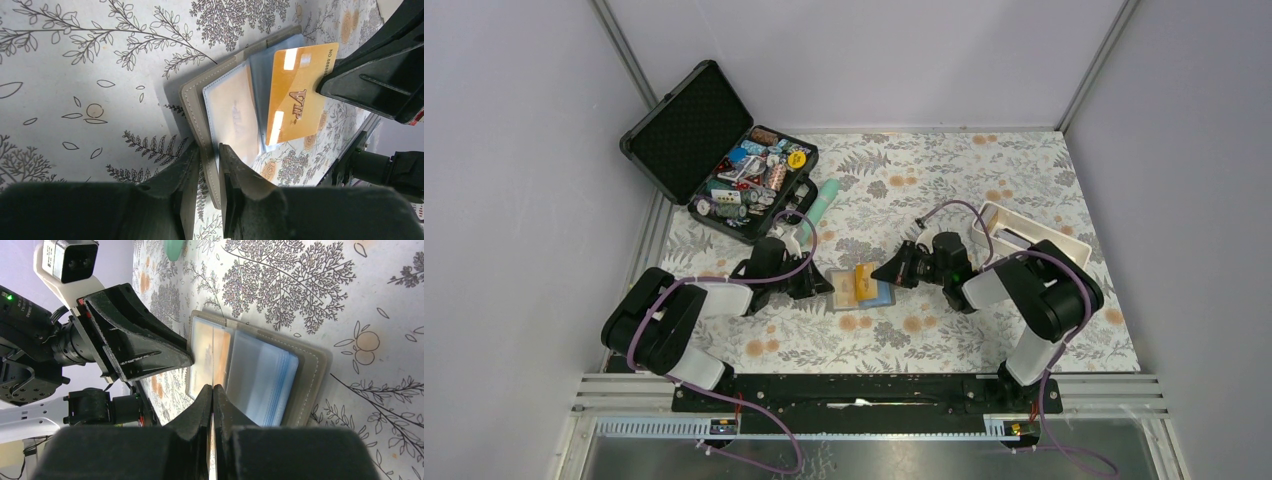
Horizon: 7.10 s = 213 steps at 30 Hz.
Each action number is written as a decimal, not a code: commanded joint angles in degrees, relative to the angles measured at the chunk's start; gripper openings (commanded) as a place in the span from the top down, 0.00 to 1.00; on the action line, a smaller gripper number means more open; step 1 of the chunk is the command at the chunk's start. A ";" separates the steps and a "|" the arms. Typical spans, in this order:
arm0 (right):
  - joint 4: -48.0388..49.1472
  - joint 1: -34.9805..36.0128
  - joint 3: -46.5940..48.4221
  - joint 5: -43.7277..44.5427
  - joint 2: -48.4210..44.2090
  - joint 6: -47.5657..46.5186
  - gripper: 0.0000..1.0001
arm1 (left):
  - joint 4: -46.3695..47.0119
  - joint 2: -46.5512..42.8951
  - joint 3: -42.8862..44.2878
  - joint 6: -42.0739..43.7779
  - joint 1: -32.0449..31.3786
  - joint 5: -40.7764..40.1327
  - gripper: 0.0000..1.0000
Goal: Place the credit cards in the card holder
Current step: Insert the credit card into the card holder.
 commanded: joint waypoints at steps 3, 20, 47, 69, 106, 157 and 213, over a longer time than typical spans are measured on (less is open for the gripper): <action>4.75 0.52 1.69 0.31 1.79 -0.02 1.00 | -2.35 0.69 1.50 1.99 -0.15 -1.78 0.78; 6.71 0.51 2.58 1.05 5.03 -0.23 1.00 | -2.81 0.03 1.50 2.25 -0.10 -2.04 0.79; 6.30 2.18 -0.89 2.10 5.19 1.44 1.00 | -4.31 -1.57 1.00 2.39 -0.15 -3.36 0.80; -1.40 3.46 3.38 2.94 7.73 1.27 1.00 | -3.81 -1.04 1.32 2.76 -0.10 -2.61 0.81; -17.51 5.72 10.58 5.10 8.93 -4.35 0.87 | -2.64 -0.59 1.98 2.65 -0.15 -0.70 0.75; -49.27 14.80 22.81 27.21 -2.08 -12.00 0.46 | -1.46 -0.43 1.37 1.72 -0.15 -0.39 0.73; -55.74 17.82 22.11 30.62 -3.92 -14.98 0.56 | 9.49 3.43 0.19 -8.02 -6.19 -0.45 0.71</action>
